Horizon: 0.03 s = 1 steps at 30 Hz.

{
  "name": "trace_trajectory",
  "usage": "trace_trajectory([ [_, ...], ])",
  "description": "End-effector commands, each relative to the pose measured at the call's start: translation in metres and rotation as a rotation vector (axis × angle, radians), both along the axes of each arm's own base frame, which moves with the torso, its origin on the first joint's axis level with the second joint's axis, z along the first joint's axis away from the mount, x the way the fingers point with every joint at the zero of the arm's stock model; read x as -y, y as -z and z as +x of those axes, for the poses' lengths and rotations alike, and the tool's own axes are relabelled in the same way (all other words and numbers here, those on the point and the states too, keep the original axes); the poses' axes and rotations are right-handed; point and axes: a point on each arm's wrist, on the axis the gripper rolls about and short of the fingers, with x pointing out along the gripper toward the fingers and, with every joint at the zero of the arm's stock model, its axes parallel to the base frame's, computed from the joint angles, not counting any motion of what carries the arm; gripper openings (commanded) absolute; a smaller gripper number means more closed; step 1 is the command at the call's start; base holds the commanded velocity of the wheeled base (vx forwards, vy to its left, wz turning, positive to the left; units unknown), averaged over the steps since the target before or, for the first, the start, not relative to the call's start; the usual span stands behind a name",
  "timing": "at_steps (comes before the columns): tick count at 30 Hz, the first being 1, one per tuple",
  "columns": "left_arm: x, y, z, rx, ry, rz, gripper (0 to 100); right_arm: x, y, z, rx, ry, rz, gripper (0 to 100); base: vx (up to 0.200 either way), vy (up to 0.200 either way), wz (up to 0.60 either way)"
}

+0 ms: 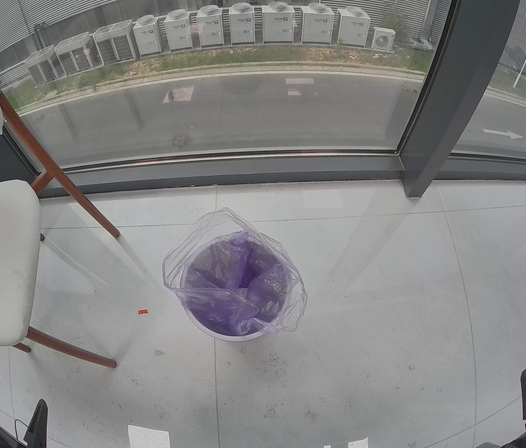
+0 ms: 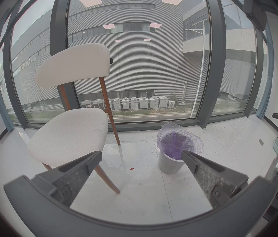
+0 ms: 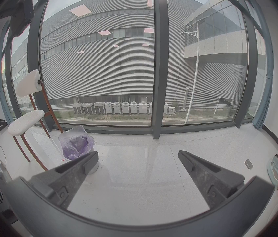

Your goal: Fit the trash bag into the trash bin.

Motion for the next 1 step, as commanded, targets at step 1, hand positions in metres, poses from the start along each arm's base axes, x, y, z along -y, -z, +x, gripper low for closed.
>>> trace_trajectory([
  [1,0.0000,0.0042,0.0012,-0.013,-0.001,0.000,100,0.0000,0.0052,0.0010,-0.016,0.003,-0.001,100,0.000,0.000,0.00],
])
